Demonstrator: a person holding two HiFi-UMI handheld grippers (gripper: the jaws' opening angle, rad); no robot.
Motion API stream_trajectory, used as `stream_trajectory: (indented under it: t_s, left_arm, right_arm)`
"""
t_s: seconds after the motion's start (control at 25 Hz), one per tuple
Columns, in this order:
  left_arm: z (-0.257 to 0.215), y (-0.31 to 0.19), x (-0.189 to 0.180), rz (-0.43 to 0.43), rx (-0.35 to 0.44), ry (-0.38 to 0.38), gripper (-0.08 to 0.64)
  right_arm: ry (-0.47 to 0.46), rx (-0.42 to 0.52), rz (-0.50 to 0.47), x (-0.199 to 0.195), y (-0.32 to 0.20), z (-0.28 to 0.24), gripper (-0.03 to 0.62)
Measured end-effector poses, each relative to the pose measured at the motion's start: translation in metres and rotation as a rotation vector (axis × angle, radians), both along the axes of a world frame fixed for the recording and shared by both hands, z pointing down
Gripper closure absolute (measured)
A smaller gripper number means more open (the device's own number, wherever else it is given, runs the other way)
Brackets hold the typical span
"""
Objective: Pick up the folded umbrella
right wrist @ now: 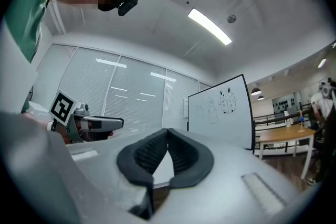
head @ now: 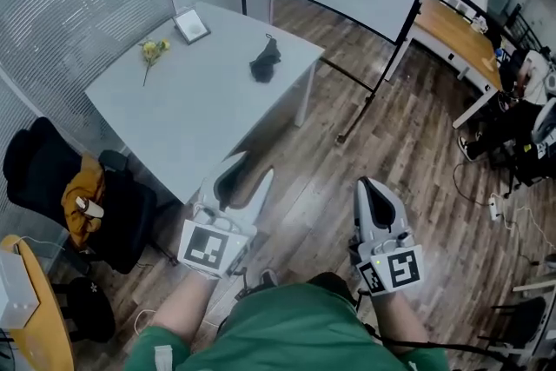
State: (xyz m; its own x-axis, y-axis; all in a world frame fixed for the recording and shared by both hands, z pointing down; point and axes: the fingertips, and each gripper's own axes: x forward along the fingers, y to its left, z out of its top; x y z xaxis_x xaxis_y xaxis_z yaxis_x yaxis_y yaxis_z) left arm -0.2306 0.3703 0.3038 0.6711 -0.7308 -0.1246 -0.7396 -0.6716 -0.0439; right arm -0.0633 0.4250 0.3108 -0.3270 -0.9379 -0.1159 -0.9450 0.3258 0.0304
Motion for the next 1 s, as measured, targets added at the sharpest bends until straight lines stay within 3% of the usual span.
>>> stream_trajectory:
  t_s: [0.2,0.44,0.68,1.0]
  left_arm:
    - [0.011,-0.026,-0.022,-0.031,-0.028,-0.003,0.383]
    - [0.028,-0.062,-0.022,-0.048,-0.045,-0.021,0.383]
    - [0.035,-0.109,-0.009,-0.094,-0.040,-0.080,0.383]
    - [0.041,-0.196,0.025,-0.171,-0.086,-0.102,0.383]
  right_arm:
    - [0.019,-0.025,-0.015,-0.016,-0.021,0.004,0.589]
    - [0.000,-0.048,-0.044,-0.013,-0.061,0.021,0.589]
    - [-0.035,-0.055,-0.094,0.003,-0.122,0.031,0.589]
    - [-0.078,-0.089,-0.161,0.042,-0.215,0.039,0.589]
